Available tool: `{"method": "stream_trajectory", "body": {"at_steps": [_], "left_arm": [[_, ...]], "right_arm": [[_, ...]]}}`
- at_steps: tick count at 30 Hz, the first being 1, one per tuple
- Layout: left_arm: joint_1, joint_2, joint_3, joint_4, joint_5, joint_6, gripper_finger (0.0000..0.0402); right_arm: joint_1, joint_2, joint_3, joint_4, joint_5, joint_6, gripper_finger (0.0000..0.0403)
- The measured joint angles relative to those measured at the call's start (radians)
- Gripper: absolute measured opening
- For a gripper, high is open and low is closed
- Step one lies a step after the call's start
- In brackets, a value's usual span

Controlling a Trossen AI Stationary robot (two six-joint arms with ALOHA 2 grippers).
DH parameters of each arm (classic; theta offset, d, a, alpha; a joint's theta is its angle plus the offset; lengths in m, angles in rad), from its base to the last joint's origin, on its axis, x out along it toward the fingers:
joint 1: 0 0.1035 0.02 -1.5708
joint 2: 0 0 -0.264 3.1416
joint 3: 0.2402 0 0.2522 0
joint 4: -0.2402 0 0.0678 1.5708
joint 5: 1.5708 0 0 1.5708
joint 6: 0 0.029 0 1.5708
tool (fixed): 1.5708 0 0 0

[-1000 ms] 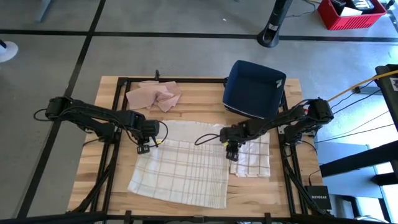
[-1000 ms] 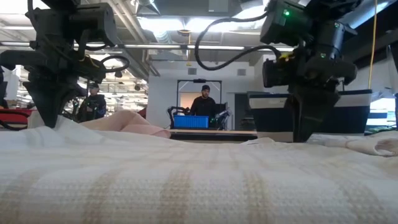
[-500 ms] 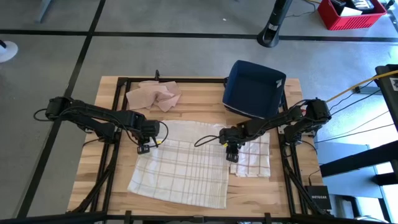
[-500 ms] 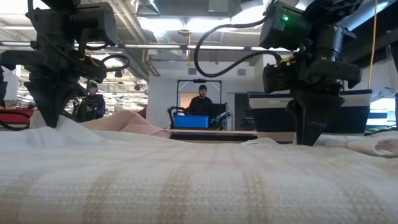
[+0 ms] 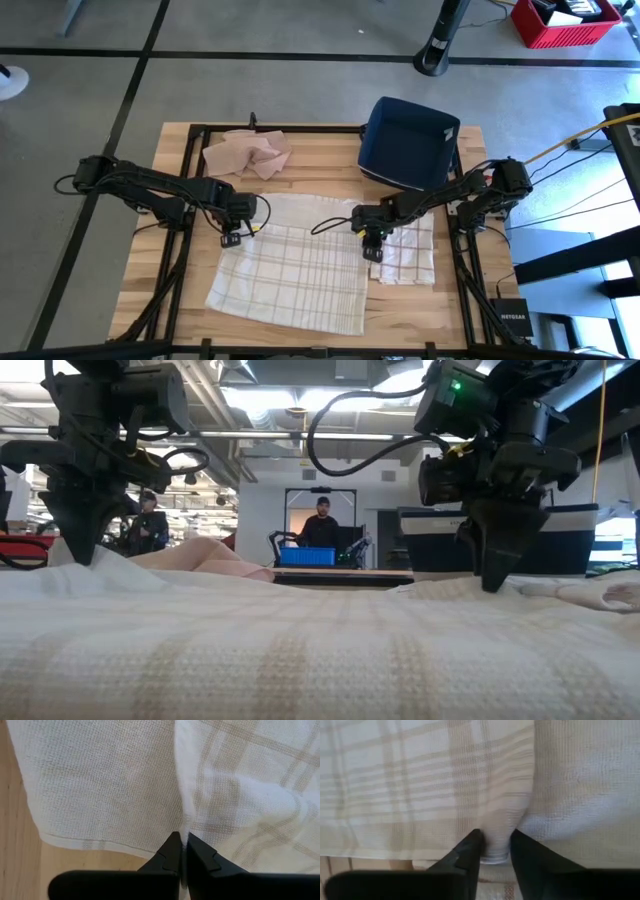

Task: Fold towel
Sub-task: Fold the white with grey-stripe towel

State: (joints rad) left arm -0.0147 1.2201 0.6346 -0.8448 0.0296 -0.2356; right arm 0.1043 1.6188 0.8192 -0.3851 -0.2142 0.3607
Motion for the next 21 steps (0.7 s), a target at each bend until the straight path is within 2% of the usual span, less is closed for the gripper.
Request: {"method": "stream_trajectory", "body": {"at_steps": [7, 12, 15, 21], "left_arm": [[0.000, 0.000, 0.000, 0.000, -0.001, 0.004, 0.0007], [-0.005, -0.018, 0.000, 0.001, -0.015, -0.014, 0.0003], [-0.029, -0.044, 0.005, -0.010, -0.018, -0.069, 0.0002], [-0.150, -0.091, 0.074, -0.069, -0.078, -0.211, 0.0001]], "right_arm": [[0.000, -0.002, 0.000, 0.002, 0.002, -0.015, 0.0013], [0.016, -0.026, 0.002, -0.001, 0.062, -0.002, 0.0023], [0.051, -0.052, 0.021, -0.043, 0.109, -0.002, 0.0010], [0.162, -0.123, 0.086, -0.116, 0.267, 0.006, 0.0013]]}}
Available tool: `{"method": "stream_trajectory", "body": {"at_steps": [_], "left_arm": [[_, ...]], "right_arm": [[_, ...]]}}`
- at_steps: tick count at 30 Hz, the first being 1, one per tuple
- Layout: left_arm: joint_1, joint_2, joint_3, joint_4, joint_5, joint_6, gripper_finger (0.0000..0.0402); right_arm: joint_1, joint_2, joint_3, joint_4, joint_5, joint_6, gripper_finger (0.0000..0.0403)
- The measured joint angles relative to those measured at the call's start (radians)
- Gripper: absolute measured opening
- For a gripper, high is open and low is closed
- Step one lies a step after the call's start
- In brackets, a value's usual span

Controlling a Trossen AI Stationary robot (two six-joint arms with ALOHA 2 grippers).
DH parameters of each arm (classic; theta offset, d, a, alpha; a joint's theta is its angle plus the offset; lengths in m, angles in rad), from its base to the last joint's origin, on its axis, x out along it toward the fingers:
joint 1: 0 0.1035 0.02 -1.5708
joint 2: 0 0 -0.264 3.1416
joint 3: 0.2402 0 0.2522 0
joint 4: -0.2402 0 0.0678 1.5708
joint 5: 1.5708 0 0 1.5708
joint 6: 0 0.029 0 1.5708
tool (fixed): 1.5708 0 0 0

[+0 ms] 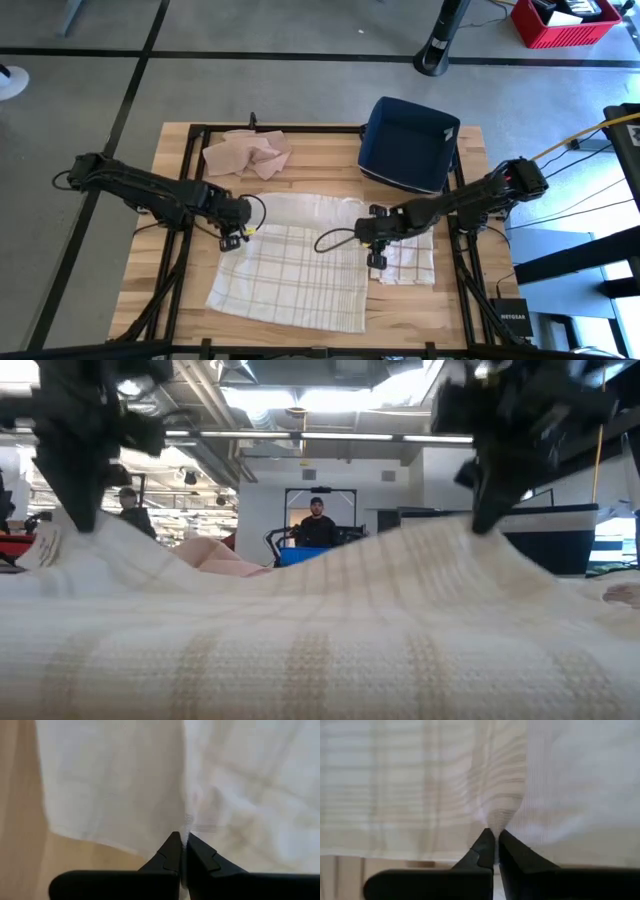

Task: Fold towel
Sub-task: Fold the white with grey-stripe towel

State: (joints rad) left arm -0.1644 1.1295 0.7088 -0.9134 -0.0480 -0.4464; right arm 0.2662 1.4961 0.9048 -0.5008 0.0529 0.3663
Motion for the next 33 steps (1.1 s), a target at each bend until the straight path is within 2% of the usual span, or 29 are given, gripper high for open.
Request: {"method": "stream_trajectory", "body": {"at_steps": [5, 10, 16, 21, 25, 30, 33], "left_arm": [[-0.179, -0.011, 0.032, 0.048, 0.055, -0.128, 0.0001], [-0.369, 0.003, 0.032, 0.091, 0.061, -0.333, 0.0001], [-0.551, 0.004, 0.031, 0.379, 0.068, -0.525, 0.0000], [-0.652, 0.004, 0.031, 0.565, 0.010, -0.619, 0.0000], [-0.708, 0.023, 0.040, 0.673, -0.056, -0.627, 0.0000], [-0.783, 0.095, 0.121, 0.695, -0.153, -0.610, 0.0000], [-0.831, 0.139, 0.172, 0.690, -0.191, -0.621, 0.0000]], "right_arm": [[0.099, -0.025, 0.019, 0.065, 0.019, 0.069, 0.0007], [0.194, -0.005, 0.019, 0.156, 0.018, 0.152, 0.0007], [0.272, 0.001, 0.019, 0.275, 0.013, 0.256, 0.0005], [0.333, 0.001, 0.019, 0.379, 0.003, 0.318, 0.0004], [0.384, 0.001, 0.019, 0.440, 0.012, 0.372, 0.0004], [0.462, 0.002, 0.019, 0.510, 0.075, 0.426, 0.0003], [0.519, 0.003, 0.058, 0.480, 0.130, 0.438, 0.0003]]}}
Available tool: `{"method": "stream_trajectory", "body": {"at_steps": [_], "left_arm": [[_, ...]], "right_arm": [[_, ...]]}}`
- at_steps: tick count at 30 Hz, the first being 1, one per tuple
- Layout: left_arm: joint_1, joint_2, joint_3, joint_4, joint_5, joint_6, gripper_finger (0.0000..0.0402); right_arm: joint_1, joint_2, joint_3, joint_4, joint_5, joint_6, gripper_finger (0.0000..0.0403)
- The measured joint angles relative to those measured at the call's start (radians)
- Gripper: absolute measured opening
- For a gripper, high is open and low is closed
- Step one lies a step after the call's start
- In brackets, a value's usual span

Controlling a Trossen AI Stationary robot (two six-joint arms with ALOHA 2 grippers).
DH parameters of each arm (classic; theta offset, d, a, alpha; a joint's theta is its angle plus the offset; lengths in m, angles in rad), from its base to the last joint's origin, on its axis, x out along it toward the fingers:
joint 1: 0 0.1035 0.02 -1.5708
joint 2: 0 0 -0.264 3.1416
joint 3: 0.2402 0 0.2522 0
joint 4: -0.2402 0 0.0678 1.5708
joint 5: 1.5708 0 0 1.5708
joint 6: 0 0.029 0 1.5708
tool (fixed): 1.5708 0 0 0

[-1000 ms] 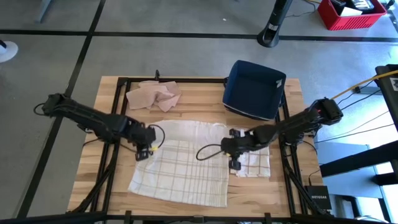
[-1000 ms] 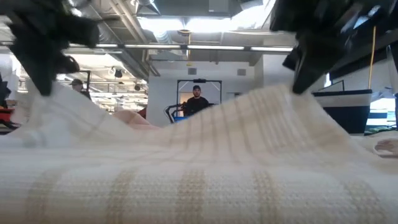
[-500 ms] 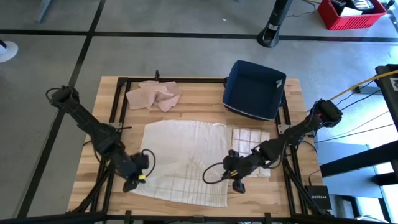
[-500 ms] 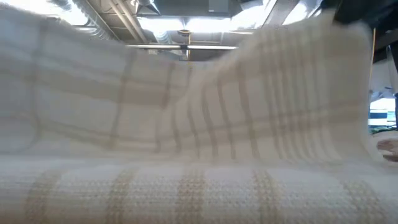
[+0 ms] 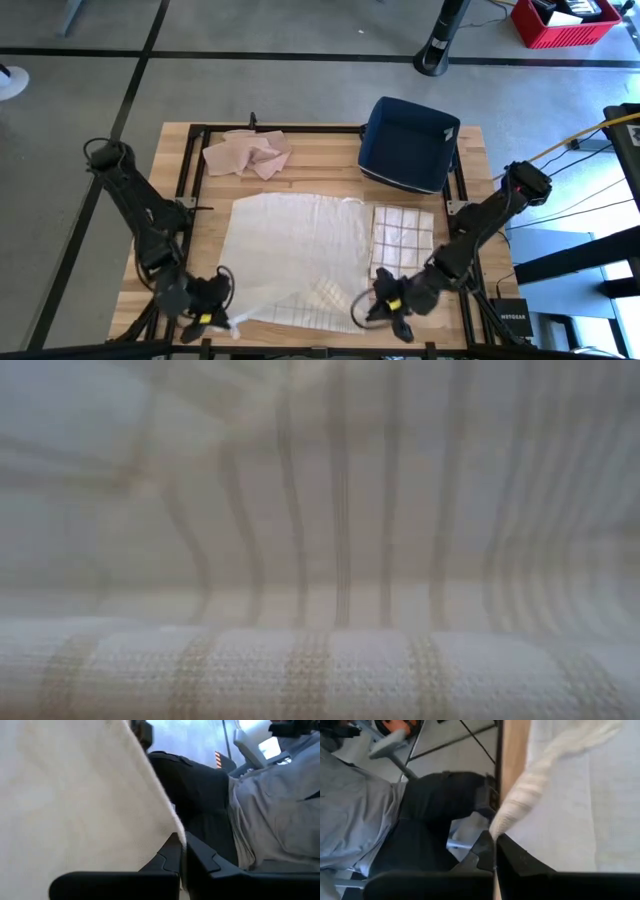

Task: Fold towel
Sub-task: Fold the white with grey-stripe towel

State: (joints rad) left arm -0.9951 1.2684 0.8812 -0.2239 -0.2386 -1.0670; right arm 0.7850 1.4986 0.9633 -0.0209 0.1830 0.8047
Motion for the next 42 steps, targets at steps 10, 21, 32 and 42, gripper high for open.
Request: {"method": "stream_trajectory", "body": {"at_steps": [10, 21, 32, 42], "left_arm": [[-0.137, 0.134, 0.223, 0.002, -0.299, 0.203, 0.0000], [-0.243, 0.280, 0.472, 0.000, -0.466, 0.499, 0.0000], [-0.244, 0.291, 0.495, -0.156, -0.562, 0.476, 0.0000], [-0.272, 0.284, 0.530, -0.028, -0.544, 0.606, 0.0000]], "right_arm": [[0.169, 0.013, 0.206, -0.069, 0.323, -0.226, 0.0002], [0.211, 0.097, 0.441, -0.173, 0.457, -0.387, 0.0002], [0.210, 0.107, 0.467, -0.280, 0.540, -0.402, 0.0002], [0.210, 0.106, 0.516, -0.262, 0.468, -0.443, 0.0003]]}}
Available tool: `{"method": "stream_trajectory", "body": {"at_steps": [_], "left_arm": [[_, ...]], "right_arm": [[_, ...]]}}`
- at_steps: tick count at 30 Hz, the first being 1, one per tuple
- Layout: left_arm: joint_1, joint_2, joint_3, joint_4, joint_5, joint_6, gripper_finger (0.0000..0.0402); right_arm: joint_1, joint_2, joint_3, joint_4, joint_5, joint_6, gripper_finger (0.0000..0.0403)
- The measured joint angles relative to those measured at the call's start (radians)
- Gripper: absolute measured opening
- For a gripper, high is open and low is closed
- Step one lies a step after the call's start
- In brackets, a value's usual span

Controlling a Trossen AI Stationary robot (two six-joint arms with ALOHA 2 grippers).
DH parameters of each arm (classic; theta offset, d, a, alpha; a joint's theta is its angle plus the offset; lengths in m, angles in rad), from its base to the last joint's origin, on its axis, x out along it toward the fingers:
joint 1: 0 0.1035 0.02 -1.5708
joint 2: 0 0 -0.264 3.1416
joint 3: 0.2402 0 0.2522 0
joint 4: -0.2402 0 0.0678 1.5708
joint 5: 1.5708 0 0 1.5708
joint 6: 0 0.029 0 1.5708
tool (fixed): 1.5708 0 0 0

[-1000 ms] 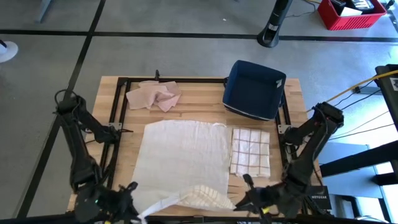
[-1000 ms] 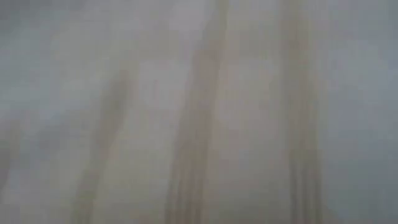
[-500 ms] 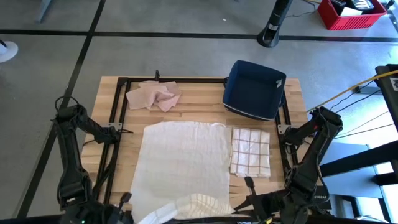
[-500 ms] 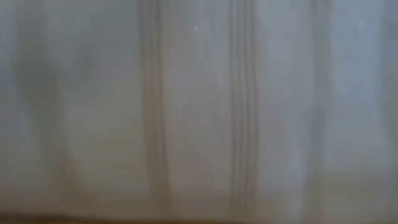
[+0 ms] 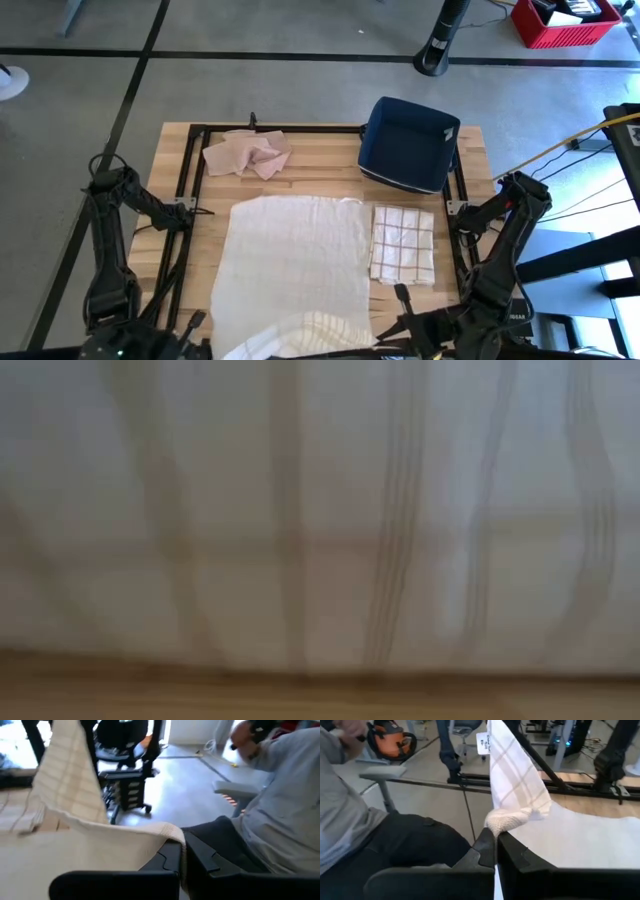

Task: Fold towel
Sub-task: Fold the white with grey-stripe towel

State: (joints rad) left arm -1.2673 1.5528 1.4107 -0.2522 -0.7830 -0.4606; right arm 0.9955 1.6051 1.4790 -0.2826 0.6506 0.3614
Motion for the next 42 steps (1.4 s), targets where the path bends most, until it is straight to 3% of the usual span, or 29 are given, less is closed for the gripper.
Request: {"method": "stream_trajectory", "body": {"at_steps": [5, 11, 15, 19, 24, 29, 34, 42], "left_arm": [[-0.036, 0.000, 0.011, 0.084, -0.011, 0.133, 0.0000], [-0.033, 0.000, 0.011, -0.038, -0.077, 0.079, 0.0000], [-0.015, 0.000, 0.003, -0.267, -0.184, -0.077, 0.0000], [0.037, 0.000, 0.002, -0.593, -0.239, -0.335, 0.0000], [0.118, 0.002, -0.009, -0.918, -0.243, -0.616, 0.0000], [0.205, 0.003, -0.058, -1.097, -0.223, -0.764, 0.0000], [0.313, 0.003, -0.125, -1.212, -0.135, -0.872, 0.0000], [0.471, 0.003, -0.257, -1.195, 0.000, -0.841, 0.0000]], "right_arm": [[0.000, 0.000, 0.017, -0.001, -0.015, -0.030, 0.0003], [-0.001, 0.000, 0.018, -0.080, 0.018, -0.022, 0.0003], [-0.001, 0.000, 0.009, -0.211, 0.162, 0.007, 0.0003], [-0.025, -0.002, -0.029, -0.359, 0.312, 0.101, 0.0003], [-0.108, -0.002, -0.146, -0.453, 0.321, 0.259, 0.0003], [-0.200, -0.001, -0.279, -0.455, 0.280, 0.331, 0.0003], [-0.281, -0.001, -0.351, -0.462, 0.281, 0.339, 0.0003], [-0.395, -0.001, -0.444, -0.481, 0.275, 0.330, 0.0003]]}}
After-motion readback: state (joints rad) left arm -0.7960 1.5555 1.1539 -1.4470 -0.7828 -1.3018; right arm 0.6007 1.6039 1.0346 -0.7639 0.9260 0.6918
